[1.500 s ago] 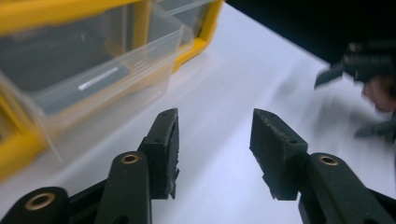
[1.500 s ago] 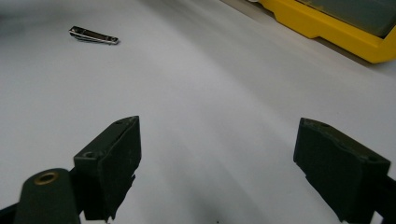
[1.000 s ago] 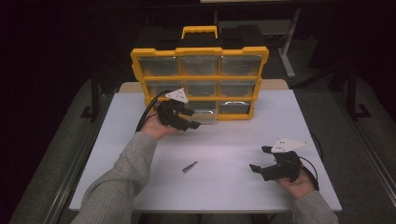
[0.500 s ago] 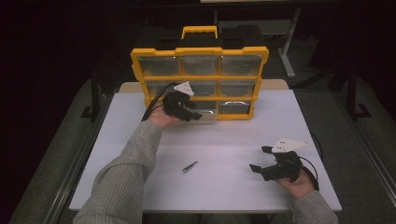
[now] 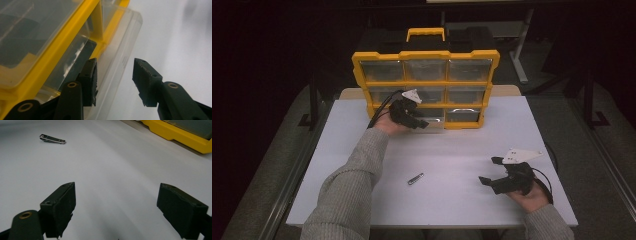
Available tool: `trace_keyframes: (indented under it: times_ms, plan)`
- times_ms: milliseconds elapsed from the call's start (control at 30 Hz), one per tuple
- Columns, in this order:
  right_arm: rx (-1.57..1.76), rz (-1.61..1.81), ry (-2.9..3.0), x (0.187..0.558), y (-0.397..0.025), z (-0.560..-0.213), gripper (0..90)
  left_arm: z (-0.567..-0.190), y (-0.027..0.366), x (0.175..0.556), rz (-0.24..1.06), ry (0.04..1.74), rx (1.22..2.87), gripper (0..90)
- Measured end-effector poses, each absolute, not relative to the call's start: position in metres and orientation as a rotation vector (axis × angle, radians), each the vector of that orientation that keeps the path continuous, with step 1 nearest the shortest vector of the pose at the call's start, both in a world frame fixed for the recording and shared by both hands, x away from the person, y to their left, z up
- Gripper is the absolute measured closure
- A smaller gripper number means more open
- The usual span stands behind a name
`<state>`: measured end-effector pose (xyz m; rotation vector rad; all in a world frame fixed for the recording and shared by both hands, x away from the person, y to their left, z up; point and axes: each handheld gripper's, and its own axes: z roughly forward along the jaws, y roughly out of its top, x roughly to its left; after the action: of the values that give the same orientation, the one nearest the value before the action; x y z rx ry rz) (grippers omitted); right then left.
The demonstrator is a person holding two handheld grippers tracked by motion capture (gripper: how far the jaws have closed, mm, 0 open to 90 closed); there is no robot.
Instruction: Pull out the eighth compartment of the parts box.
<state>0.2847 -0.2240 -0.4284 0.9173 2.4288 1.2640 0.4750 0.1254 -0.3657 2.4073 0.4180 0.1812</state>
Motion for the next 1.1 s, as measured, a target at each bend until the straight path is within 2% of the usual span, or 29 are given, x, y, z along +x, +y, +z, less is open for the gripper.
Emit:
trace_keyframes:
  times_ms: [100,333,733,1100]
  plan:
    - [0.923,1.272,2.426,0.286,-0.224,-0.429,14.4,-0.370,0.125,0.476,0.158,0.466,2.375,58.6]
    - [0.920,1.272,2.426,0.285,-0.224,-0.429,14.4,-0.370,0.123,0.474,0.149,0.393,2.396,68.0]
    - [0.925,1.276,2.423,0.285,-0.224,-0.429,14.4,-0.368,0.133,0.460,0.036,0.333,2.408,69.8]
    - [0.926,1.267,2.434,0.284,-0.221,-0.429,14.4,-0.367,0.138,0.448,-0.003,0.311,2.386,70.3]
